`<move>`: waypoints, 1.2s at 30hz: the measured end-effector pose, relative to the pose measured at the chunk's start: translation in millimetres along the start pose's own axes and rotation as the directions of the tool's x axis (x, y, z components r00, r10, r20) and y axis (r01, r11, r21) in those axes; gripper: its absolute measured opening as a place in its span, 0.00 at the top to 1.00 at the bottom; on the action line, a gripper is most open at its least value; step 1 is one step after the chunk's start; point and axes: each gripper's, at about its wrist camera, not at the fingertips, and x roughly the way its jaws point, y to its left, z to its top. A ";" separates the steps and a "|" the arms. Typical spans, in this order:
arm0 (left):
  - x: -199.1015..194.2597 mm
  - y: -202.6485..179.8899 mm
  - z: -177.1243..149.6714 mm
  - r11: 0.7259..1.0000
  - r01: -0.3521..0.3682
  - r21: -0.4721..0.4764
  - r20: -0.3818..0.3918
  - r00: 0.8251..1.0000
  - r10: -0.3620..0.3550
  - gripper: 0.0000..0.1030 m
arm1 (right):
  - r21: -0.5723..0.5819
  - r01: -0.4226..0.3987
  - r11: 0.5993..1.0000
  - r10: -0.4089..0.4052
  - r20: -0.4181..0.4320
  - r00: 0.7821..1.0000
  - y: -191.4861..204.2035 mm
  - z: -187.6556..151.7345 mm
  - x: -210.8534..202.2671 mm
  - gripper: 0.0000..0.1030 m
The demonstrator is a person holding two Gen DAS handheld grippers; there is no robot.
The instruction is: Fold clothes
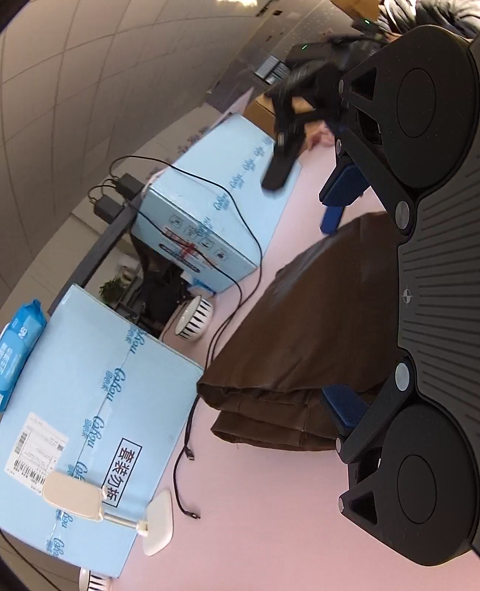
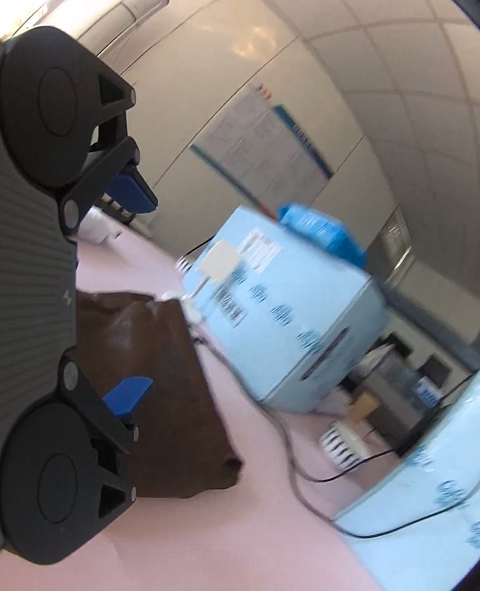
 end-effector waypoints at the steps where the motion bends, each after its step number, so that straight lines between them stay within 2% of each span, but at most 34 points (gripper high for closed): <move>1: 2.2 4.0 -1.2 0.999 -0.023 -0.032 -0.007 1.000 0.023 0.00 | -0.012 0.026 1.000 -0.026 0.005 1.000 1.6 -0.4 8.8 0.08; 4: -7.9 6.4 7.2 0.995 0.058 -0.077 -0.007 0.998 -0.059 0.00 | -0.047 0.077 0.996 -0.075 0.042 0.996 23.4 5.8 8.7 0.11; 5: -13.6 2.8 10.9 0.994 0.089 -0.067 0.005 0.996 -0.089 0.00 | -0.050 0.053 0.997 -0.048 0.084 0.995 29.0 8.6 1.2 0.11; 7: -17.6 -12.3 13.8 0.993 0.120 0.011 0.015 0.993 -0.121 0.00 | -0.056 0.038 0.998 -0.027 0.177 0.984 38.0 16.6 -14.6 0.07; 10: -8.3 -33.6 10.8 0.982 0.140 0.129 -0.014 0.990 -0.140 0.00 | 0.000 0.081 0.997 -0.081 0.115 0.990 37.4 44.7 -0.6 0.05; 12: 17.2 -36.8 1.5 0.980 0.138 0.140 -0.097 0.987 -0.125 0.00 | 0.037 0.112 0.993 -0.115 0.067 0.991 36.7 63.7 9.5 0.04; 13: 28.3 -33.1 -2.1 0.983 0.129 0.130 -0.131 0.985 -0.112 0.00 | 0.039 0.162 0.986 -0.160 -0.046 0.986 29.5 68.8 34.9 0.06; 14: 37.4 -28.3 -5.0 0.985 0.119 0.122 -0.154 0.983 -0.099 0.00 | 0.033 0.214 0.976 -0.206 -0.166 0.964 21.7 73.4 62.2 0.08; 15: 46.6 -23.4 -7.9 0.988 0.107 0.114 -0.177 0.980 -0.086 0.00 | 0.027 0.240 0.971 -0.232 -0.168 0.958 18.3 73.0 71.6 0.09; 17: 47.3 -18.0 -2.9 0.990 0.110 0.087 -0.191 0.977 -0.092 0.00 | 0.016 0.289 0.957 -0.285 -0.131 0.950 21.4 71.9 76.0 0.10; 20: 28.7 -18.9 25.3 0.994 0.095 0.050 -0.143 0.986 -0.087 0.00 | -0.077 0.321 0.944 -0.325 -0.046 0.945 42.4 66.0 48.9 0.09; 22: 19.0 -22.8 48.3 0.997 0.049 0.059 -0.070 0.997 -0.045 0.00 | -0.157 0.337 0.928 -0.339 0.019 0.941 57.3 60.7 26.4 0.06; 24: 24.4 -24.0 73.4 0.999 -0.026 0.023 -0.012 1.000 0.026 0.00 | -0.192 0.399 0.896 -0.383 0.117 0.916 64.9 45.3 -3.7 0.04; 25: 33.4 -22.9 83.8 0.999 -0.051 0.014 -0.014 0.999 0.051 0.00 | -0.193 0.407 0.893 -0.390 0.122 0.913 65.2 39.6 -11.3 0.02; 26: 50.5 -19.1 94.6 0.996 -0.090 0.024 -0.043 0.995 0.091 0.00 | -0.193 0.413 0.890 -0.395 0.123 0.910 65.1 34.0 -18.1 0.02; 27: 72.2 -12.7 101.5 0.989 -0.139 0.042 -0.096 0.985 0.142 0.00 | -0.203 0.412 0.888 -0.403 0.087 0.911 63.3 24.4 -15.9 0.01; 28: 93.7 -5.5 104.9 0.980 -0.187 0.062 -0.155 0.969 0.194 0.00 | -0.213 0.411 0.886 -0.411 0.048 0.910 61.3 14.3 -13.0 0.01; 29: 119.5 6.0 103.7 0.970 -0.226 0.085 -0.246 0.939 0.240 0.00 | -0.224 0.410 0.884 -0.418 0.009 0.908 59.3 4.3 -10.1 0.01; 30: 142.0 19.6 98.0 0.965 -0.241 0.103 -0.338 0.904 0.261 0.00 | -0.264 0.423 0.867 -0.442 -0.011 0.897 59.6 -6.1 -0.9 0.01; 32: 144.0 23.6 91.7 0.961 -0.227 0.161 -0.313 0.911 0.268 0.00 | -0.352 0.447 0.822 -0.492 -0.044 0.869 60.6 -27.0 18.7 0.00; 34: 138.8 22.5 90.5 0.955 -0.251 0.161 -0.325 0.900 0.291 0.00 | -0.411 0.495 0.766 -0.541 0.005 0.841 67.5 -40.7 26.6 0.00; 36: 121.2 24.1 92.8 0.957 -0.269 0.112 -0.316 0.903 0.291 0.00 | -0.388 0.525 0.757 -0.563 0.018 0.826 72.6 -40.9 29.3 0.00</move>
